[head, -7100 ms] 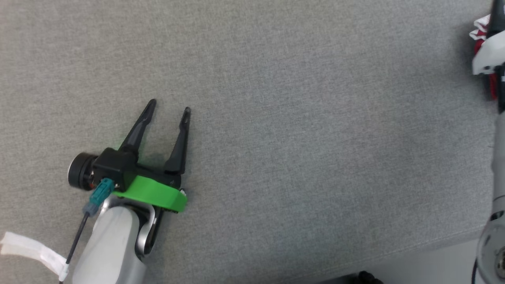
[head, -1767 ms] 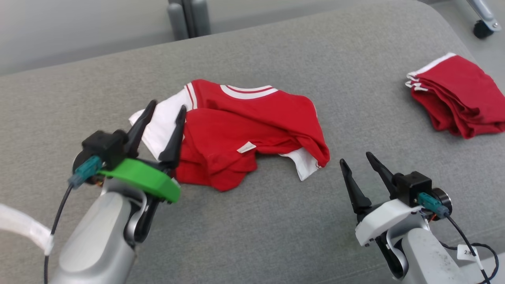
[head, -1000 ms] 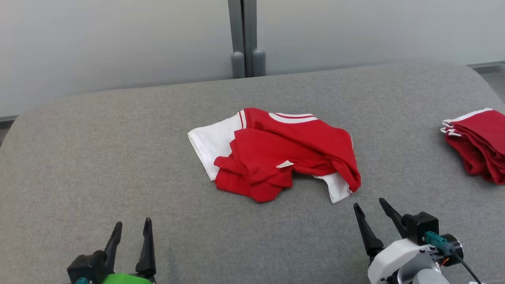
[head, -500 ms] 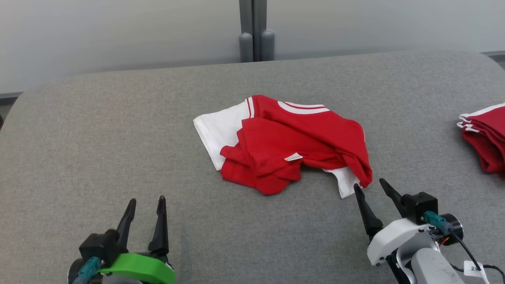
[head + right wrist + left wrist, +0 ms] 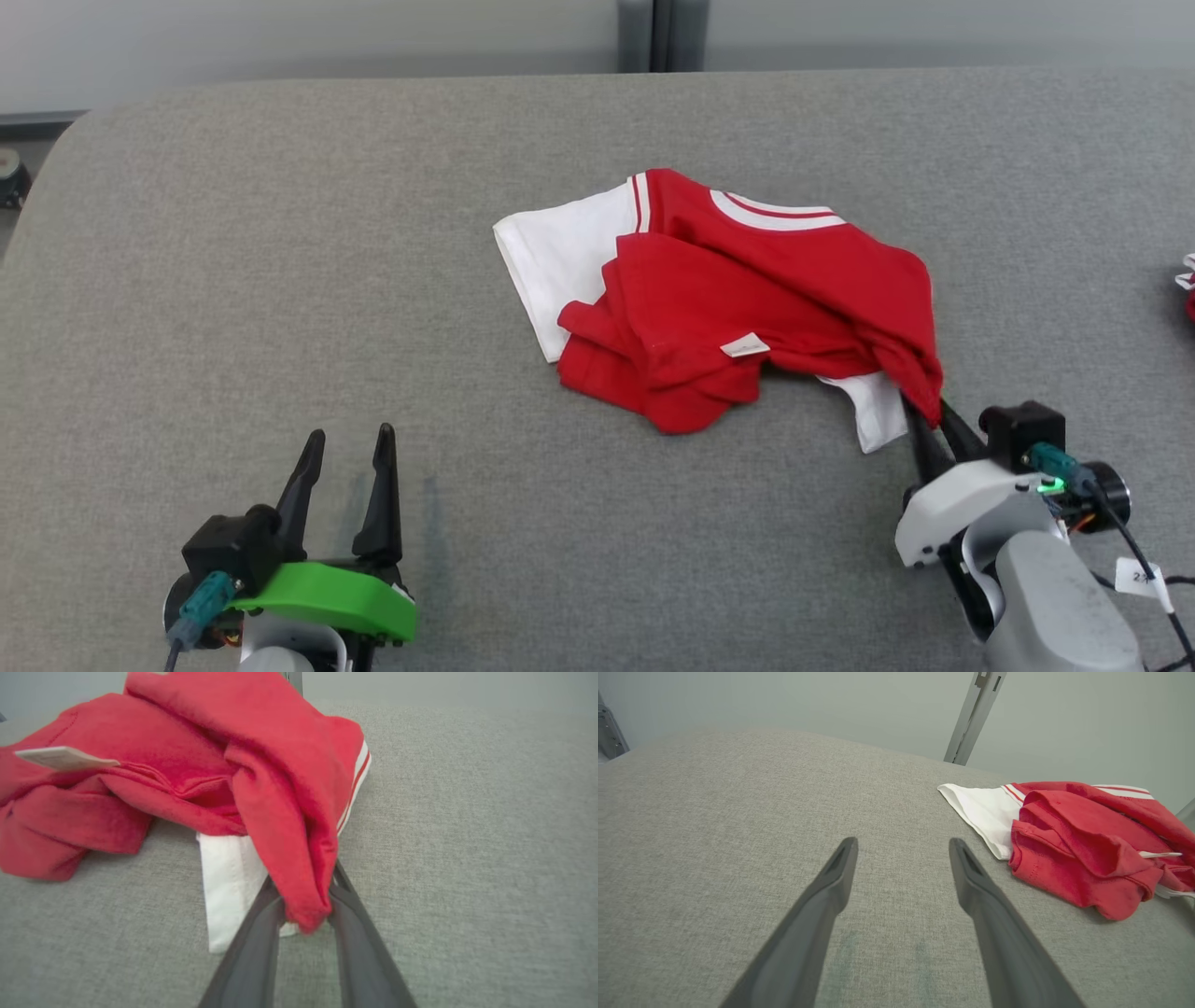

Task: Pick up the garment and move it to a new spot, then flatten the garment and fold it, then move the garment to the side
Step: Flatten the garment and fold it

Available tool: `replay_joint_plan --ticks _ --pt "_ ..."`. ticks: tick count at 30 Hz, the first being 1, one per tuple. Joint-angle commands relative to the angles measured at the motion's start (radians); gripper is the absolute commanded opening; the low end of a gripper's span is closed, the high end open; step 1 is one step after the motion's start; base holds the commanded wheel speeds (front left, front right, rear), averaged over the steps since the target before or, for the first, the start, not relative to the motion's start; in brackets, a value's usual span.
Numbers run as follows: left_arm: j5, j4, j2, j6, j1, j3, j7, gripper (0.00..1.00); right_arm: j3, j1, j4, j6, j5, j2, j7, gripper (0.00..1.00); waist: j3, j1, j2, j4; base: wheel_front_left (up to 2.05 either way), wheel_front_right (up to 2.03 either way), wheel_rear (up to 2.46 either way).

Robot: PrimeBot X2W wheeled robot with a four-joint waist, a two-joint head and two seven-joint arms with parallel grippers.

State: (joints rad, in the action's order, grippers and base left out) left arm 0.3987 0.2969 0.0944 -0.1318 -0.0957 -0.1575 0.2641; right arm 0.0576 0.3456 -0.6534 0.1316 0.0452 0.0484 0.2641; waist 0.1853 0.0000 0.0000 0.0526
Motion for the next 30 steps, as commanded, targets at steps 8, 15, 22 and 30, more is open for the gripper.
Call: replay_joint_plan --ticks 8,15,22,30 --pt "0.013 -0.002 -0.007 0.003 -0.006 -0.005 0.0 1.0 0.054 0.193 0.102 -0.002 -0.139 0.05 0.001 0.0 -0.038 0.0 0.0 0.018 0.0 0.0 0.0" --pt "0.016 0.008 -0.02 0.003 0.03 -0.005 0.0 1.0 -0.087 0.358 0.175 -0.002 -0.186 0.129 0.001 0.0 -0.079 0.0 0.0 0.019 0.0 0.0 0.0" --pt "0.016 0.015 -0.029 0.003 0.05 -0.026 0.0 1.0 -0.112 0.27 0.097 -0.002 -0.195 0.165 0.001 0.32 -0.082 0.0 0.0 0.015 0.0 0.0 0.0" --pt "0.017 0.004 -0.017 0.003 0.016 -0.076 0.0 1.0 0.08 0.084 -0.007 -0.002 -0.305 0.198 0.001 1.0 -0.045 0.0 0.0 -0.019 0.0 0.0 0.0"
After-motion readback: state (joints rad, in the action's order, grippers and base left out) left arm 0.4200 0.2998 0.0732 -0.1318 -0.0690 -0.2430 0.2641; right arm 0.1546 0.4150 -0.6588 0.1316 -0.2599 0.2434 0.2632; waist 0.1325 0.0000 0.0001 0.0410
